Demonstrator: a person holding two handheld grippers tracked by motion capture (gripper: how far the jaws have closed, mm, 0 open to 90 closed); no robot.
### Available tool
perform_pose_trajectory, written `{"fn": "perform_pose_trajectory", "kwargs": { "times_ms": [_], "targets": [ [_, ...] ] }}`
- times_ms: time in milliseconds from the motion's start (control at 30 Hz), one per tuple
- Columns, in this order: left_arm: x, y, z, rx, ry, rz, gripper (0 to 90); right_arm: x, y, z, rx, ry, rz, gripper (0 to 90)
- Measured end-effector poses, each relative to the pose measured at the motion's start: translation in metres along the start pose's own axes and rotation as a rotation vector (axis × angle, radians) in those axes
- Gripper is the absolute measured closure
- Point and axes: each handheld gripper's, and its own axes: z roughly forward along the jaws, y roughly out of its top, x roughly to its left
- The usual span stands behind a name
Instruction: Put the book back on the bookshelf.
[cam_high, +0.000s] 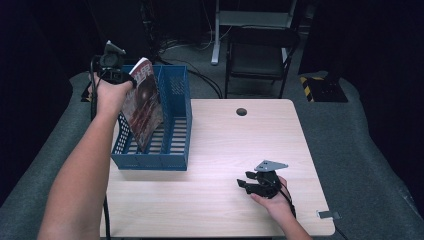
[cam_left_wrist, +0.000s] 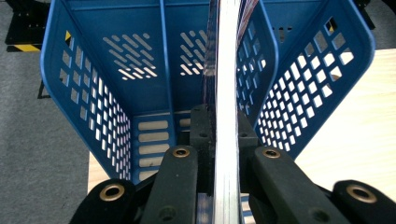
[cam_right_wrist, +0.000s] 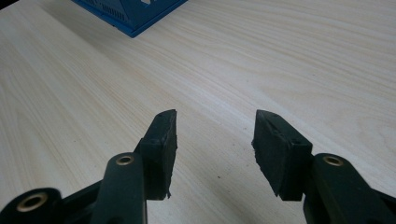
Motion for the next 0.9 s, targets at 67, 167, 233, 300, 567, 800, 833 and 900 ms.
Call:
{"fn": "perform_pose_trajectory", "kwargs": {
  "times_ms": [67,167,233,300,567,800,833,900],
  "targets": [
    [0.0,-0.001,0.002,0.005,0.003,0.011,83.7,0.0,0.0,0.0,-0.001,0.004,0.001,49.2],
    [0.0,-0.004,0.007,0.002,0.005,-0.002,83.7,0.0,0.0,-0.001,0.002,0.008,-0.003,49.2],
    [0.001,-0.006,0.009,0.004,0.004,-0.003,83.7,0.0,0.0,-0.001,0.0,0.005,-0.002,49.2],
    [0.002,-0.008,0.012,0.012,0.003,0.002,83.7,0.0,0.0,-0.001,-0.001,0.004,-0.004,49.2],
    [0.004,-0.018,0.021,0.019,0.0,-0.01,83.7,0.0,0.0,0.0,0.003,0.0,0.001,49.3],
    [0.005,-0.025,0.03,0.034,-0.005,-0.012,83.7,0.0,0.0,0.0,0.0,0.003,0.0,49.3],
    [0.005,-0.025,0.031,0.04,-0.006,0.0,83.7,0.0,0.0,0.0,0.002,0.001,-0.001,49.3],
    [0.004,-0.027,0.034,0.038,-0.005,-0.006,83.7,0.0,0.0,0.0,0.003,0.003,0.0,49.3]
  ]
}}
